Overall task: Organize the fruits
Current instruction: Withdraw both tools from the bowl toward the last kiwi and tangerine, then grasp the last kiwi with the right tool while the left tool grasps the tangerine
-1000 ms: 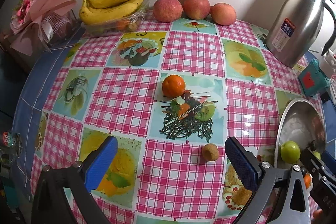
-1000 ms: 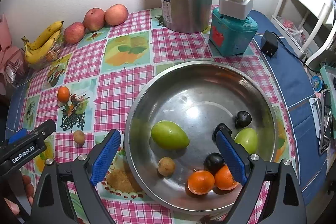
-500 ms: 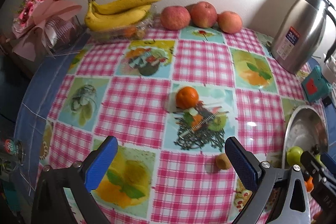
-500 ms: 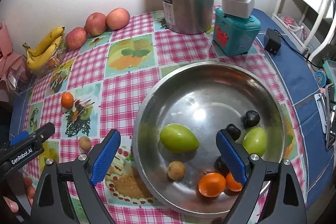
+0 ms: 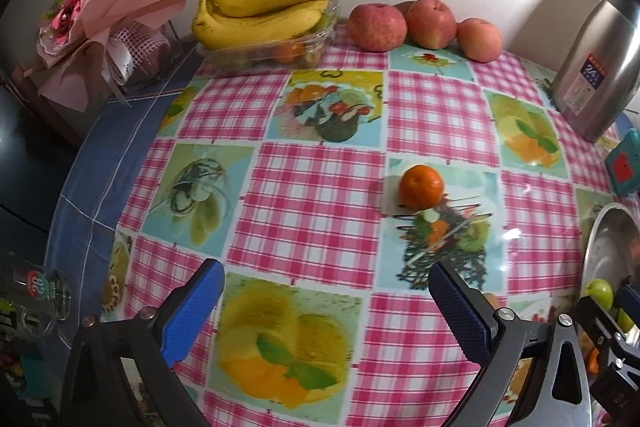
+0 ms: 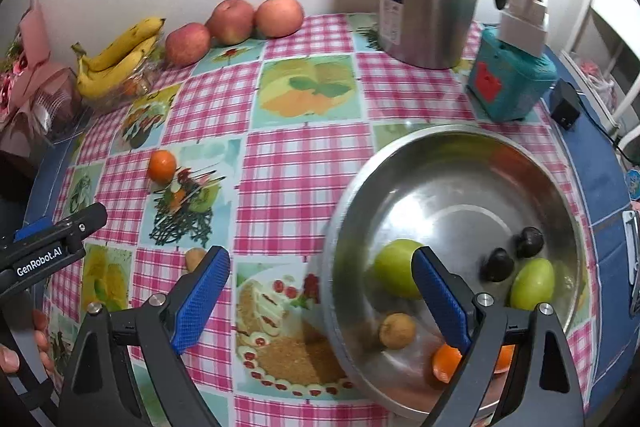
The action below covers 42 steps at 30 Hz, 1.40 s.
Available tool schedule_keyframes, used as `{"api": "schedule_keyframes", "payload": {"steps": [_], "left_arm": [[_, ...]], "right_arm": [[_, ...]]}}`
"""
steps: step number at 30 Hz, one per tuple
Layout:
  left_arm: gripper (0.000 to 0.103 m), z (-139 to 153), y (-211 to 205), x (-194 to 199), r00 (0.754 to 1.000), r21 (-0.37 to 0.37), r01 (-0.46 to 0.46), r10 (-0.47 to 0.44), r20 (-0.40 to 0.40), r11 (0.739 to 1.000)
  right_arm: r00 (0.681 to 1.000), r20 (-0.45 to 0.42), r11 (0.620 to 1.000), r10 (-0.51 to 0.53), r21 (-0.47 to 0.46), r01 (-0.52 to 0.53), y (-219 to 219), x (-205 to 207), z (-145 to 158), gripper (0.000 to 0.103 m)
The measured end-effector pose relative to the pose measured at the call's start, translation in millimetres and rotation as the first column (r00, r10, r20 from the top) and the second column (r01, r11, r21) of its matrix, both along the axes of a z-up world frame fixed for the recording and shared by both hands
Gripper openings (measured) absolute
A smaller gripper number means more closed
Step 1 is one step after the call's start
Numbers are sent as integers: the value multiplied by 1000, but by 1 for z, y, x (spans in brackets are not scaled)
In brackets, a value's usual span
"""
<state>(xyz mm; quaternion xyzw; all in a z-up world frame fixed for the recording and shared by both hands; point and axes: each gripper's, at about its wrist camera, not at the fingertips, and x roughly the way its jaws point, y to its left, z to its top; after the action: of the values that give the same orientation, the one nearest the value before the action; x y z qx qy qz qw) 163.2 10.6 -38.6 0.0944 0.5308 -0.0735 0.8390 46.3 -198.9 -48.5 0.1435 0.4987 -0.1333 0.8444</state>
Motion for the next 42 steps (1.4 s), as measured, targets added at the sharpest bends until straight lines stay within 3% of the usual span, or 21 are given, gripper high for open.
{"api": "schedule_keyframes", "payload": {"steps": [12, 25, 29, 33, 35, 39, 42], "left_arm": [[103, -16, 32, 13, 996, -26, -67, 65, -65, 997], [103, -34, 33, 21, 990, -34, -77, 72, -124, 996], [103, -42, 31, 22, 987, -47, -75, 68, -148, 996], [103, -47, 31, 23, 982, -66, -92, 79, -171, 994], [103, -48, 32, 24, 980, -82, -101, 85, -180, 991], [103, -49, 31, 24, 980, -93, -102, 83, -183, 990], [103, -50, 29, 24, 980, -95, -98, 80, -181, 991]], "right_arm": [[997, -25, 997, 69, 48, -67, 33, 22, -15, 93], [982, -44, 982, 186, 47, -184, 71, 42, -35, 90], [975, -56, 977, 214, 38, -212, 79, 44, -40, 70], [971, -70, 973, 228, 50, -224, 82, 46, -46, 64], [970, -74, 972, 231, 53, -228, 82, 46, -47, 54], [969, -83, 972, 233, 62, -228, 83, 48, -52, 47], [970, -85, 973, 228, 60, -223, 82, 48, -54, 33]]}}
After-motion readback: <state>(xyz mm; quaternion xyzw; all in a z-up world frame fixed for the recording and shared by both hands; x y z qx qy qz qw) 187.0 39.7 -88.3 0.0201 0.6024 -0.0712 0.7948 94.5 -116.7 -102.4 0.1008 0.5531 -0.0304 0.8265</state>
